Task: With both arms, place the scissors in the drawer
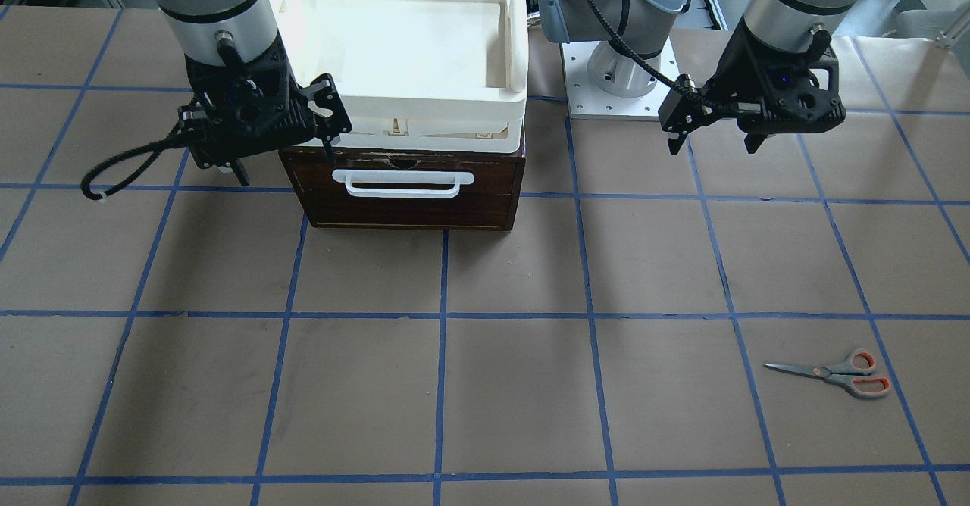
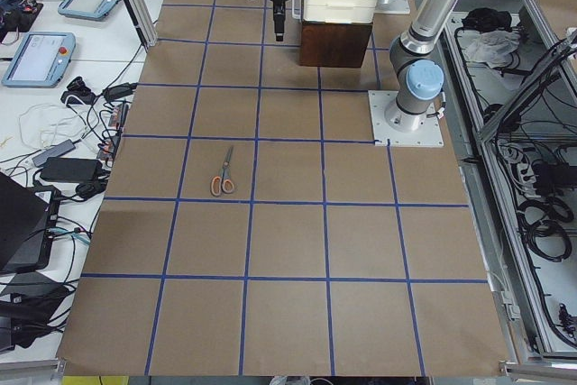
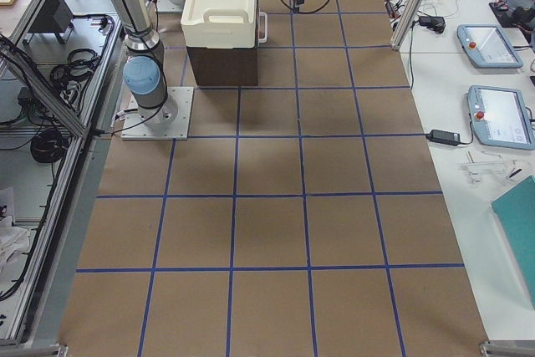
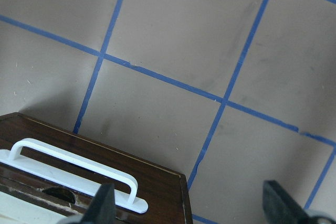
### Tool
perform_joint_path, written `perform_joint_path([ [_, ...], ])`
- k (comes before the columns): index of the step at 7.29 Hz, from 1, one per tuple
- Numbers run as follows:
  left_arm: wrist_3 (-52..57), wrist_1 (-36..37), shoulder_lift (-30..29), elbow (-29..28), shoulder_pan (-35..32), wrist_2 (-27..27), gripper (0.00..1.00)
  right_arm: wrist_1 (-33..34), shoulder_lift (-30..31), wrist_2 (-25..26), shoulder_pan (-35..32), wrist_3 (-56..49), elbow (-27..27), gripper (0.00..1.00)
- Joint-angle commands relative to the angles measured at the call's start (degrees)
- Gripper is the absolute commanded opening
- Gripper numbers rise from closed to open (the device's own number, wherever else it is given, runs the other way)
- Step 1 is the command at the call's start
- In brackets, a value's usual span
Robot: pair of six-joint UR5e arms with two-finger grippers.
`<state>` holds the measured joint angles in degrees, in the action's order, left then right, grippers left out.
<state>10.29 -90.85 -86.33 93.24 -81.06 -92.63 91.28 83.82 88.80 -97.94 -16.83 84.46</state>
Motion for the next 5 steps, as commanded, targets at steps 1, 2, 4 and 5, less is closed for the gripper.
perform_joint_path([
  [1,14.70,0.41,-1.72,0.01,7.37,0.34,1.00,2.06,-4.17,-3.70,-0.32,-20.06,0.09,1.00],
  [2,20.85,3.11,-2.69,0.01,9.14,0.17,1.00,1.97,-5.58,-3.81,-0.41,-27.04,0.44,1.00],
  [4,33.85,10.05,-7.24,0.45,11.44,0.16,1.00,2.06,-8.13,-3.90,-1.11,-41.20,2.54,1.00],
  [5,39.92,11.64,-9.71,0.54,12.14,0.08,1.00,2.06,-8.67,-3.81,-1.20,-42.22,3.07,1.00],
])
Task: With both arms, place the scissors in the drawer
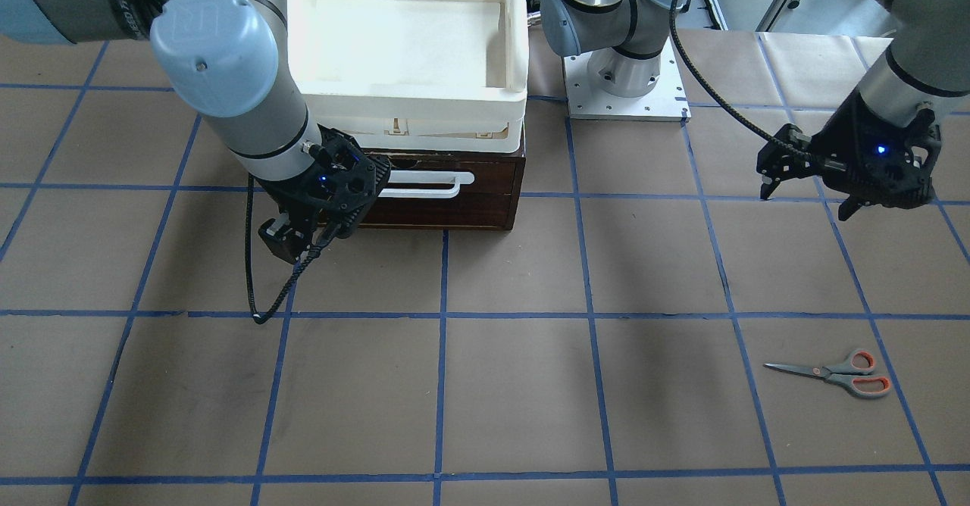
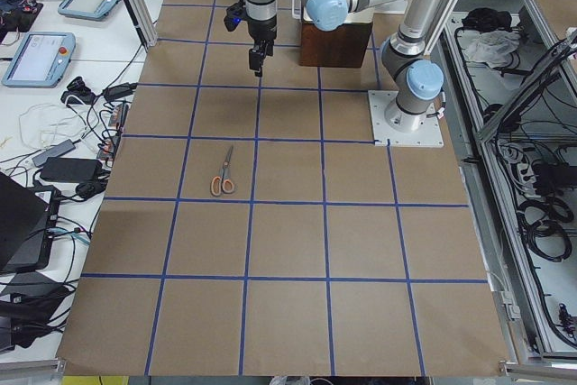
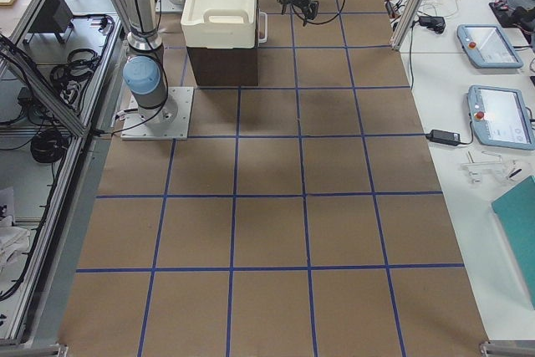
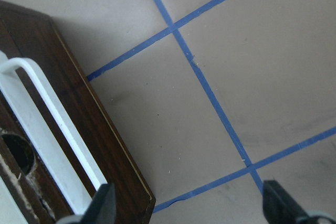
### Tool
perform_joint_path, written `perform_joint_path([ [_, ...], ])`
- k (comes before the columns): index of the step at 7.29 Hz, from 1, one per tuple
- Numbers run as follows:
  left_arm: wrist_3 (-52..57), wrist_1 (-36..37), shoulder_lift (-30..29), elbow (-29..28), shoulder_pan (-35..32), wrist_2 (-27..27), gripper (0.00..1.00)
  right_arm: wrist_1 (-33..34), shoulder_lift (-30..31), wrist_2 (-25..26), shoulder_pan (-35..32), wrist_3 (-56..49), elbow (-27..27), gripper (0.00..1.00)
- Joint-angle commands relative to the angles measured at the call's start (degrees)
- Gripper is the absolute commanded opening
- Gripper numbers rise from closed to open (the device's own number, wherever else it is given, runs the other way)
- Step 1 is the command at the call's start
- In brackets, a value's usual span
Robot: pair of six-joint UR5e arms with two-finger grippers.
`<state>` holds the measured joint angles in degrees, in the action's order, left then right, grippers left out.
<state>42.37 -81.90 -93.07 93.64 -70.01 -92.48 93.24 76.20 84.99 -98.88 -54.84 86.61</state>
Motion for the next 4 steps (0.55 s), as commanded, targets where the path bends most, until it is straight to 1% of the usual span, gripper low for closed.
perform_joint_path([
  [1,15.90,2.97,-4.91,0.05,3.10,0.10,1.00,-0.43,-1.40,-0.09,-1.04,-7.27,0.93,1.00],
  [2,23.90,5.15,-7.10,0.05,6.08,0.45,1.00,-0.78,-1.32,0.26,-2.01,-11.91,0.93,1.00],
  [3,31.90,9.17,-9.30,0.05,8.11,0.63,1.00,-1.74,-1.32,0.26,-2.10,-11.87,1.01,1.00],
  [4,37.29,10.26,-11.06,0.05,8.91,0.89,1.00,-4.27,-1.32,0.35,-2.71,-12.22,1.01,1.00],
])
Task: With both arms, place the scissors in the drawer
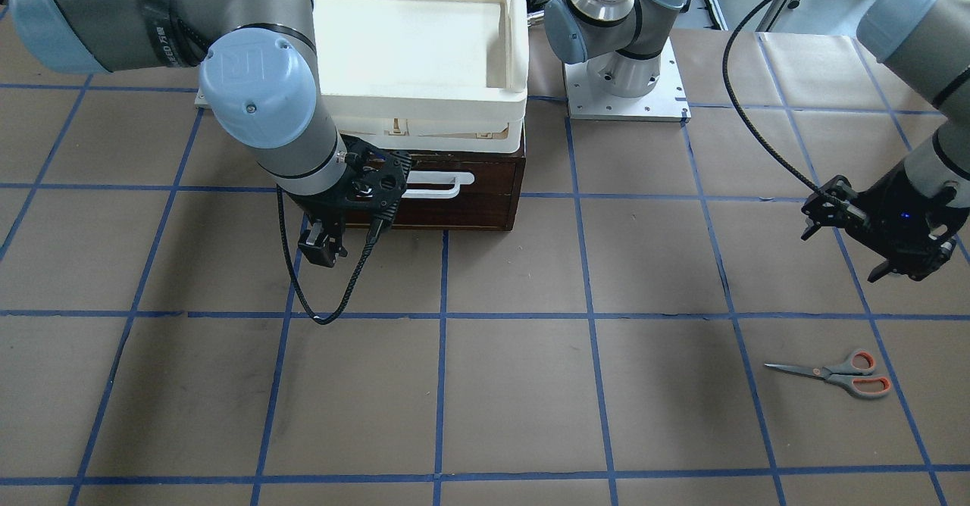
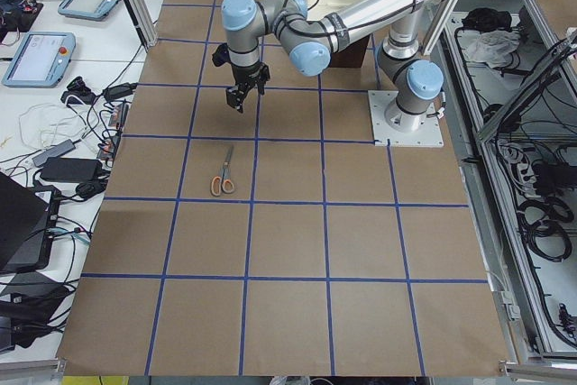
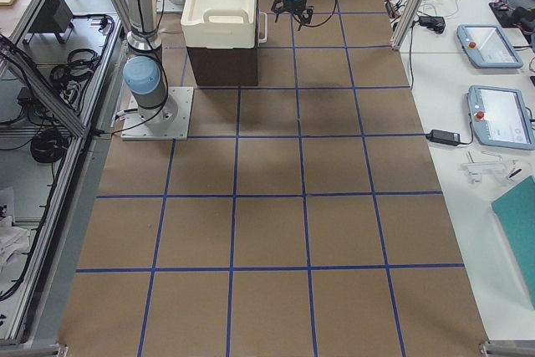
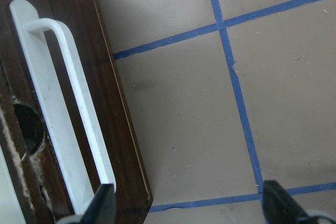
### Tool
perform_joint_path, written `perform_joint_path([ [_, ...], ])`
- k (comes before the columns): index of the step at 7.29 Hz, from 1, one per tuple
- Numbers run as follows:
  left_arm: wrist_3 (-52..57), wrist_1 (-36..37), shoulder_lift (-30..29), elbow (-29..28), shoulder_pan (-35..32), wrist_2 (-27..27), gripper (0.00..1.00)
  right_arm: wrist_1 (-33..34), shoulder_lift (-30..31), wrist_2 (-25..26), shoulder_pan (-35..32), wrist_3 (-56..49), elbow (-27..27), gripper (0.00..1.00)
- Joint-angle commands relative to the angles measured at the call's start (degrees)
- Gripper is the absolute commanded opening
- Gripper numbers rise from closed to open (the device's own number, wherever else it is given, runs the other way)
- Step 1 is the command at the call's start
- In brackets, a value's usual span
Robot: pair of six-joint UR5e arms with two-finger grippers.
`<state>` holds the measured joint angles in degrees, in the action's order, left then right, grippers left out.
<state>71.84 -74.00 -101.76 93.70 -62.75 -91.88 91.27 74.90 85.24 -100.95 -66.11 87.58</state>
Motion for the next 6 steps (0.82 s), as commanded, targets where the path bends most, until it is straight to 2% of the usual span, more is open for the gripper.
perform_joint_path([
  [1,10.58,4.03,-4.30,0.00,1.84,-0.13,1.00,-3.28,0.07,0.71,-1.61,-0.95,-0.22,1.00],
  [4,22.17,17.71,-12.12,-0.79,2.19,-0.40,1.00,-6.45,-0.28,1.07,-1.88,-0.86,0.13,1.00],
  [6,30.17,19.15,-15.91,-0.97,2.19,-0.05,1.00,-5.84,-1.50,0.02,-1.88,-6.09,0.22,1.00],
])
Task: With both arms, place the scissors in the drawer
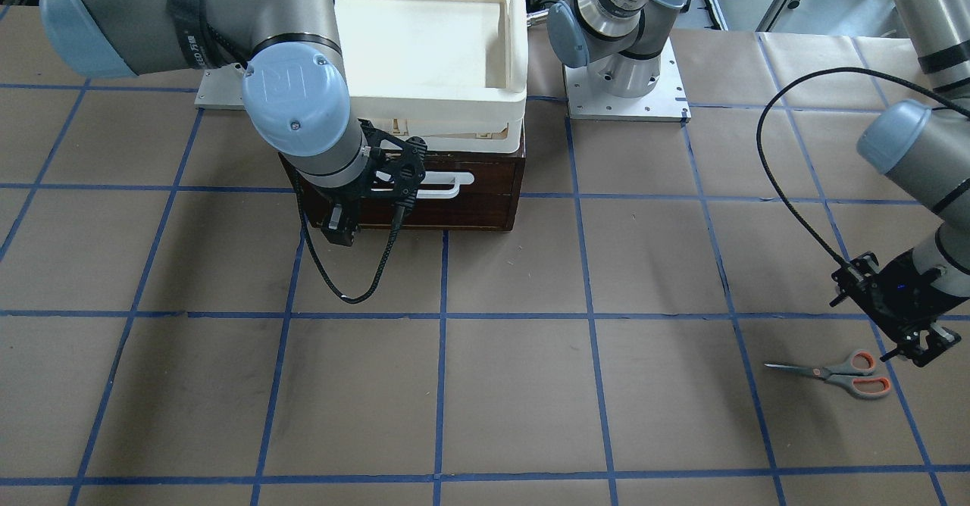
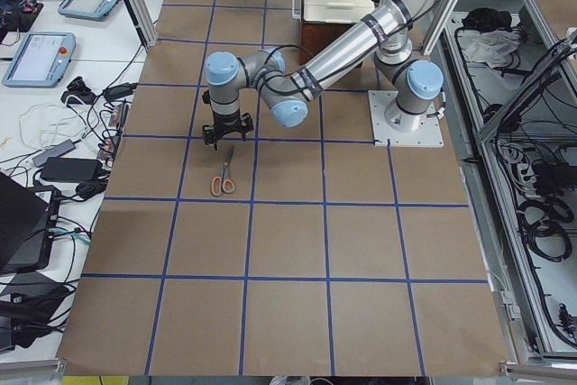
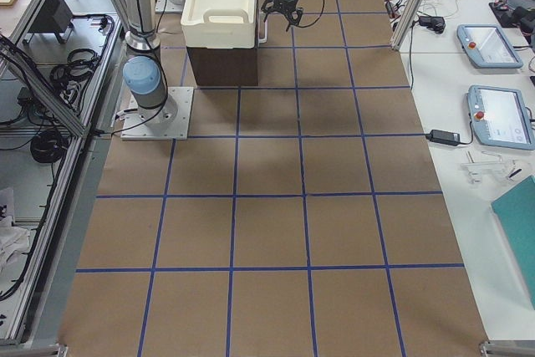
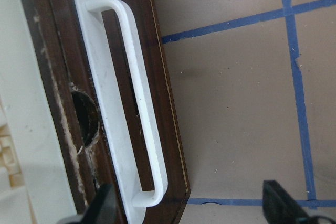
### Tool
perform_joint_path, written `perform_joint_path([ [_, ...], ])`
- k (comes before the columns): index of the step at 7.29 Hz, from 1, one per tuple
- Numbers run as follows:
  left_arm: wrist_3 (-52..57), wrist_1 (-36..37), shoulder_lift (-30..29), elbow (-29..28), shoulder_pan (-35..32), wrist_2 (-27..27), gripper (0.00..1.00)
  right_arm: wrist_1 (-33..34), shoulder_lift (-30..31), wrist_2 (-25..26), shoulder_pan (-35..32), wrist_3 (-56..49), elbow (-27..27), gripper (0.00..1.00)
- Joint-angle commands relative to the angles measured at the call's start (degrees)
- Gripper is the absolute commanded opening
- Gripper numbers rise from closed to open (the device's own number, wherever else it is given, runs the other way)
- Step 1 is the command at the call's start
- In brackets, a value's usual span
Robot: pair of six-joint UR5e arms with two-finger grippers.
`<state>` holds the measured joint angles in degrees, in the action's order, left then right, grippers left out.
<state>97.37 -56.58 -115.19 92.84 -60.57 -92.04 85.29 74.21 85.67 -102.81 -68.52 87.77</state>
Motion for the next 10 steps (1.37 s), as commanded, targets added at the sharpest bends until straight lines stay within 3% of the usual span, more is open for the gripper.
perform_joint_path([
  [1,9.28,4.26,-4.23,-0.20,0.11,0.02,1.00,1.18,-1.52,-0.42,-0.10,-5.90,0.12,1.00],
  [5,19.33,4.82,-9.25,-2.13,1.95,2.02,1.00,3.21,-4.16,-0.59,-1.60,-9.52,0.04,1.00],
  [10,21.28,4.82,-12.51,-3.90,1.95,2.74,0.97,3.13,-6.01,-0.68,-3.71,-8.29,0.04,1.00],
])
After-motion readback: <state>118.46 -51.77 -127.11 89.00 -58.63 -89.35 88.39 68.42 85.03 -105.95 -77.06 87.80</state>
